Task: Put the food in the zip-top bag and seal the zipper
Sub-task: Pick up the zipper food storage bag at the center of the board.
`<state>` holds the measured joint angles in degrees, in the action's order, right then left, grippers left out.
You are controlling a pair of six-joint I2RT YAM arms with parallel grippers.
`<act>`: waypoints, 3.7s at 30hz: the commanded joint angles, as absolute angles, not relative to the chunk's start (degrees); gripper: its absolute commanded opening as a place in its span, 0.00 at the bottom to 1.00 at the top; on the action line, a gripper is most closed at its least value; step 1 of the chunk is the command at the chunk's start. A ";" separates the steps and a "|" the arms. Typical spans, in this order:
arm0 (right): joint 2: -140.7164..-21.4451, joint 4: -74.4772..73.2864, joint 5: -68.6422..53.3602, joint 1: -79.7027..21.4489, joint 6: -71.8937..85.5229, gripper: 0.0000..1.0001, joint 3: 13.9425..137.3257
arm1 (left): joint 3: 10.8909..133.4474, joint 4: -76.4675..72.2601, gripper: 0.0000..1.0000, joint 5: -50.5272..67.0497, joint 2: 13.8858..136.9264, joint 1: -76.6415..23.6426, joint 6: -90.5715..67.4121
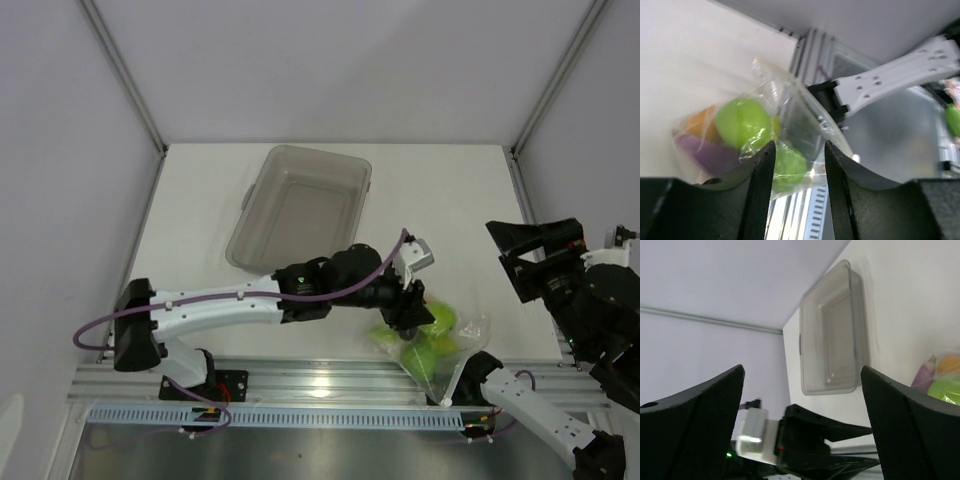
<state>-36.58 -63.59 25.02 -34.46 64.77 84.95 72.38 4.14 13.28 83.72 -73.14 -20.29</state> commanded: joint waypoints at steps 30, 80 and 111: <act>-29.18 -66.62 31.29 -34.81 67.68 0.99 86.31 | 99.40 22.59 0.52 -13.45 108.19 -89.12 -15.64; -28.48 -65.74 29.01 -34.80 67.41 0.99 85.08 | 105.99 26.28 0.55 -16.96 112.50 -90.53 -16.79; -27.60 -66.01 27.86 -34.81 67.94 0.99 83.15 | 104.51 25.84 0.20 -27.26 117.69 -90.88 -9.75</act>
